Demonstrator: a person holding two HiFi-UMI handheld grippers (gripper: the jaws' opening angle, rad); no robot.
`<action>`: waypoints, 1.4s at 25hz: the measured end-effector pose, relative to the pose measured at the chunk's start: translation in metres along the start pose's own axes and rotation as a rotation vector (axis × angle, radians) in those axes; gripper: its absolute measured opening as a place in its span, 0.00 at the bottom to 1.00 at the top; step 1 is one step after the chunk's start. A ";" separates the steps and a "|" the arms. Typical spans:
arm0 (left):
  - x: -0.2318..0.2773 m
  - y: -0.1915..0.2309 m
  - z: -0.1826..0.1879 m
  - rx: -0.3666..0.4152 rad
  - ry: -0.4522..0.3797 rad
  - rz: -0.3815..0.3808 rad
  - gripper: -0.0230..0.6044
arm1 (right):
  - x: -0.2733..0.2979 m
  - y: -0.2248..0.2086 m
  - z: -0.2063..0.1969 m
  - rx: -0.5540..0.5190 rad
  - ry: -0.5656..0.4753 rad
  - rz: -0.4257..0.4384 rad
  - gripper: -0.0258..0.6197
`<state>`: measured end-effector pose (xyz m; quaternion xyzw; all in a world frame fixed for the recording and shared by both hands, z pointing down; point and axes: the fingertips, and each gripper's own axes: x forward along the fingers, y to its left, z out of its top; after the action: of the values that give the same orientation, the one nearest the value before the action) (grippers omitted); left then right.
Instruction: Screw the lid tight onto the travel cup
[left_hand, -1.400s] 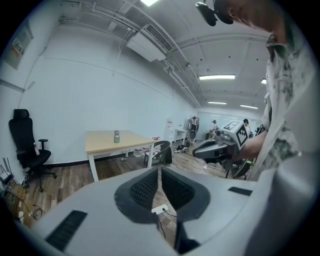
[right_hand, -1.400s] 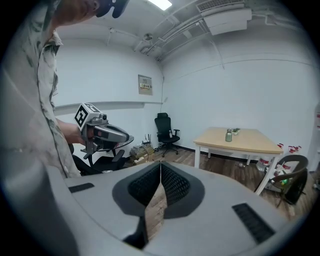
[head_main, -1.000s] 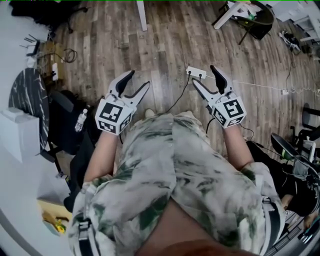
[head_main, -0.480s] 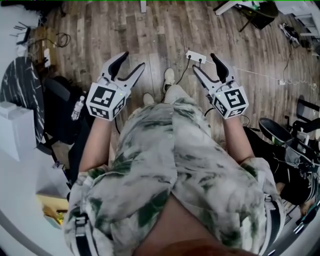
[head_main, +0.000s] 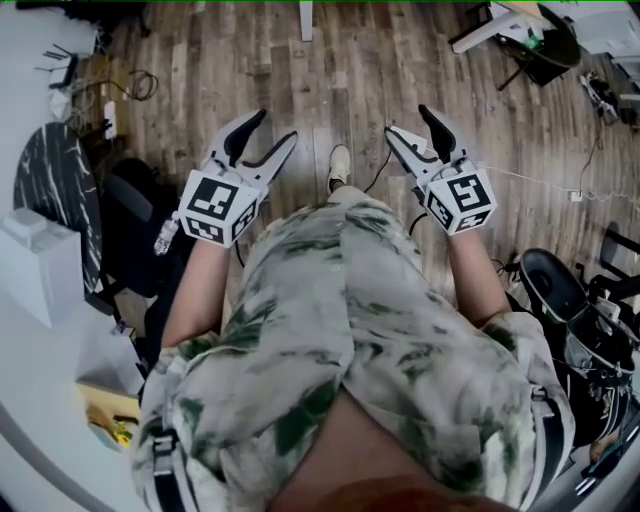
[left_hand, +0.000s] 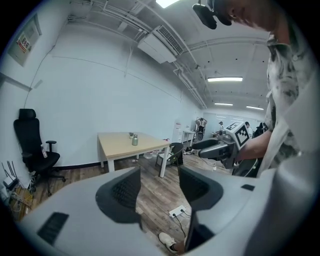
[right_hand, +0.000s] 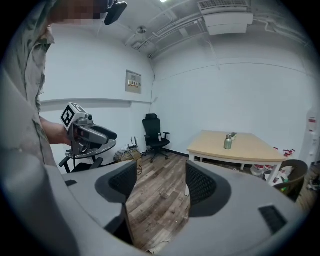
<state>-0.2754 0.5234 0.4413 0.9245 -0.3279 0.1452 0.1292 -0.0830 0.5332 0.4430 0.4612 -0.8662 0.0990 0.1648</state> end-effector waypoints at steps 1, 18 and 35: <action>0.011 0.005 0.005 0.002 0.005 0.003 0.44 | 0.008 -0.011 0.004 0.001 -0.004 0.006 0.53; 0.200 0.049 0.110 0.041 0.032 0.063 0.44 | 0.072 -0.220 0.038 -0.022 -0.055 0.009 0.53; 0.290 0.105 0.138 0.046 0.017 -0.037 0.44 | 0.129 -0.284 0.044 0.020 -0.034 -0.054 0.51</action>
<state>-0.1019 0.2331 0.4313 0.9318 -0.3062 0.1583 0.1134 0.0772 0.2625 0.4561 0.4877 -0.8551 0.0952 0.1480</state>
